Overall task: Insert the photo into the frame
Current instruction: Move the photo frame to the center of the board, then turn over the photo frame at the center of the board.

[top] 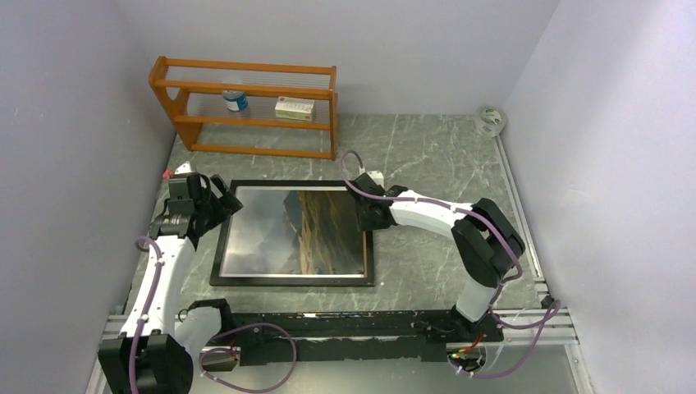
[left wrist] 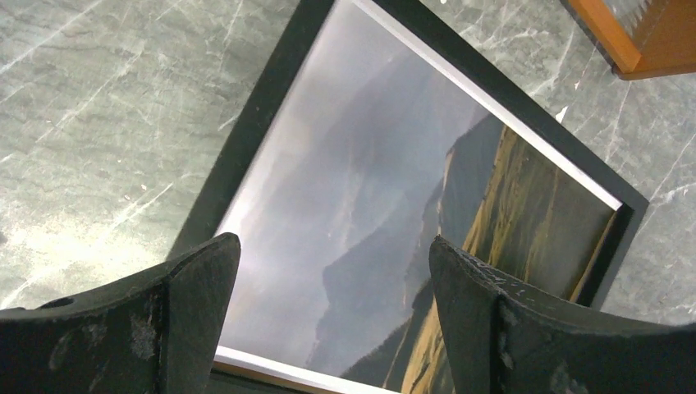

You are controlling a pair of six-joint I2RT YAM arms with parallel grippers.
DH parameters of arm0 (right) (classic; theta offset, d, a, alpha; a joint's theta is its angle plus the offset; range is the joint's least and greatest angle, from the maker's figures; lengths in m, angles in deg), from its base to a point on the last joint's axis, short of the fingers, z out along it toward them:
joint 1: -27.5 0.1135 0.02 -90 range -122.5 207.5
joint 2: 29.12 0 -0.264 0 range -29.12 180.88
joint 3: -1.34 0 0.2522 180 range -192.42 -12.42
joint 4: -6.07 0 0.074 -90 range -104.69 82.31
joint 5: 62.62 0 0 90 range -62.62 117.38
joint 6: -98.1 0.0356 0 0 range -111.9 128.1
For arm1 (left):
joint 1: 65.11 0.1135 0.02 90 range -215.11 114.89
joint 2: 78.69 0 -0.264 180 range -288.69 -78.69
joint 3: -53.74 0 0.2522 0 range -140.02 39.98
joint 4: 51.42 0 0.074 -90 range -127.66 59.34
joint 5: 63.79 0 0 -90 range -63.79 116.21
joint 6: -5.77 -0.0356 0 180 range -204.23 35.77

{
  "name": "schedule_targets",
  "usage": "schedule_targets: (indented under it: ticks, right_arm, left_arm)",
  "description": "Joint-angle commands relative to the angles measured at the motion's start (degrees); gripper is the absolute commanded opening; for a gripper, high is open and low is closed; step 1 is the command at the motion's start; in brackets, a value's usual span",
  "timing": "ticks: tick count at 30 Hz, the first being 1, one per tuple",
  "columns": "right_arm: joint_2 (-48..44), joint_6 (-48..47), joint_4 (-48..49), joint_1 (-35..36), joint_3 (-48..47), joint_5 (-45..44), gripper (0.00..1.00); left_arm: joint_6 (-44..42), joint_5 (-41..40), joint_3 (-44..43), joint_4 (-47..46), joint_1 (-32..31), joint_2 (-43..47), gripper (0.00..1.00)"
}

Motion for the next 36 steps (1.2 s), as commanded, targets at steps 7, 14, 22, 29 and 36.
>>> schedule_targets:
  ticks: [7,14,22,29,36]
  right_arm:
    - [-6.47,-18.14,1.88,0.79,-4.29,11.19,0.8]
    - [0.34,-33.94,0.08,12.9,-11.12,29.86,0.75]
    - [10.83,-41.21,-5.89,21.17,-21.85,30.29,0.66]
    - [14.9,-41.22,-3.14,27.68,-21.06,24.42,0.63]
    - [16.05,-40.34,0.77,30.89,-18.67,16.69,0.52]
  left_arm:
    - [1.35,-8.77,-8.13,6.03,-0.05,-1.24,0.91]
    - [2.45,-11.44,-14.47,12.07,-0.03,0.08,0.92]
    - [1.19,-10.73,-23.27,18.96,-0.02,0.0,0.93]
    - [0.3,-9.04,-25.67,20.38,-0.02,0.42,0.94]
    - [0.71,-6.48,-24.2,19.87,0.01,1.3,0.94]
